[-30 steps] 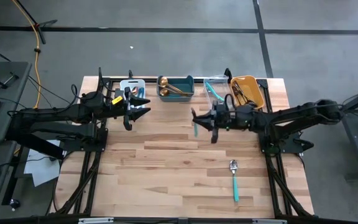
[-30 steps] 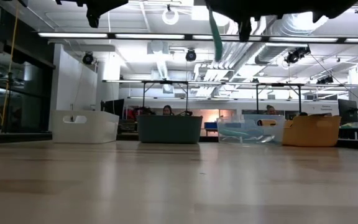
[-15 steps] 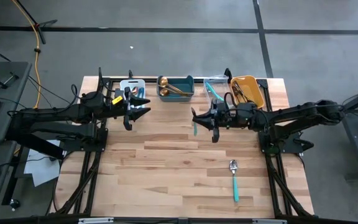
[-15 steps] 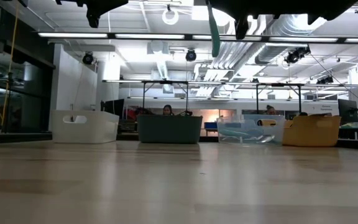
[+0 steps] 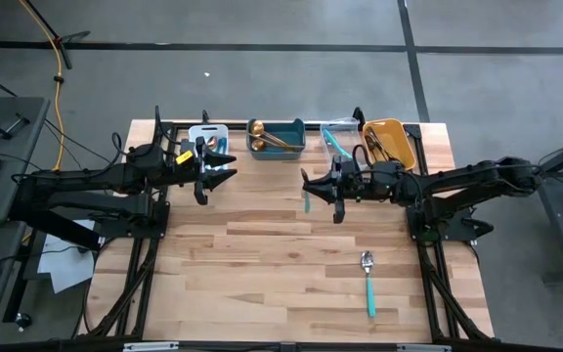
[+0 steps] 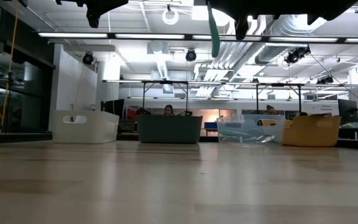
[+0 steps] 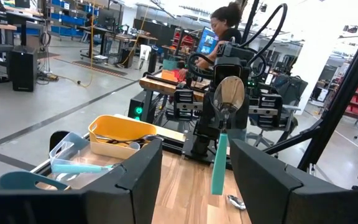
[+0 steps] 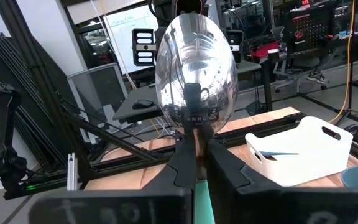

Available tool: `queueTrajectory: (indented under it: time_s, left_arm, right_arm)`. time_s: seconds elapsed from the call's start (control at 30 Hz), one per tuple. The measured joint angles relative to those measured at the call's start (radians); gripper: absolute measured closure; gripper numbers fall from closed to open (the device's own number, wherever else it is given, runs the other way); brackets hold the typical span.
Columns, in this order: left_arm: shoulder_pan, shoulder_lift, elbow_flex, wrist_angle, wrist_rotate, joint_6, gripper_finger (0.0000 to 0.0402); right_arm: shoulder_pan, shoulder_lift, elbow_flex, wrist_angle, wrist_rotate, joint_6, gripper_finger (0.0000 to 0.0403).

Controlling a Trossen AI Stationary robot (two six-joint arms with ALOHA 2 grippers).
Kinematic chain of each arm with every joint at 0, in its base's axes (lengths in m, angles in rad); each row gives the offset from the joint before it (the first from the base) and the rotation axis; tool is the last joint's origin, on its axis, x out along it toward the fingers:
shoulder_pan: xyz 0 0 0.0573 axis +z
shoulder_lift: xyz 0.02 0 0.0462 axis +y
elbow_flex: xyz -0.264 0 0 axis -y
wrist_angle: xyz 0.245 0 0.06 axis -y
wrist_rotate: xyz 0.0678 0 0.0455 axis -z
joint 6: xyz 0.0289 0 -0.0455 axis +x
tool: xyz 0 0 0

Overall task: Sort silverware by color (type)
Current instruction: Put the light blue spoon into the transparent bin

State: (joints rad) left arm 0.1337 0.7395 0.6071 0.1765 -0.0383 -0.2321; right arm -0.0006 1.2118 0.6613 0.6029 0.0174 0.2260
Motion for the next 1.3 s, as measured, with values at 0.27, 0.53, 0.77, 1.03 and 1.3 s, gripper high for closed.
queueTrajectory:
  time_s: [0.27,0.53,0.77,1.03,1.3]
  left_arm:
    - [0.0,0.0,0.0,0.0,0.0,0.0,0.022]
    - [0.0,0.0,0.0,0.0,0.0,0.0,0.022]
    - [0.0,0.0,0.0,0.0,0.0,0.0,0.022]
    - [0.0,0.0,0.0,0.0,0.0,0.0,0.022]
    - [0.0,0.0,0.0,0.0,0.0,0.0,0.022]
  right_arm:
    - [0.0,0.0,0.0,0.0,0.0,0.0,0.0393]
    - [0.0,0.0,0.0,0.0,0.001,0.012,0.0393]
    - [0.0,0.0,0.0,0.0,0.001,0.027,0.0393]
    - [0.0,0.0,0.0,0.0,0.001,0.027,0.0393]
    - [0.0,0.0,0.0,0.0,0.001,0.027,0.0393]
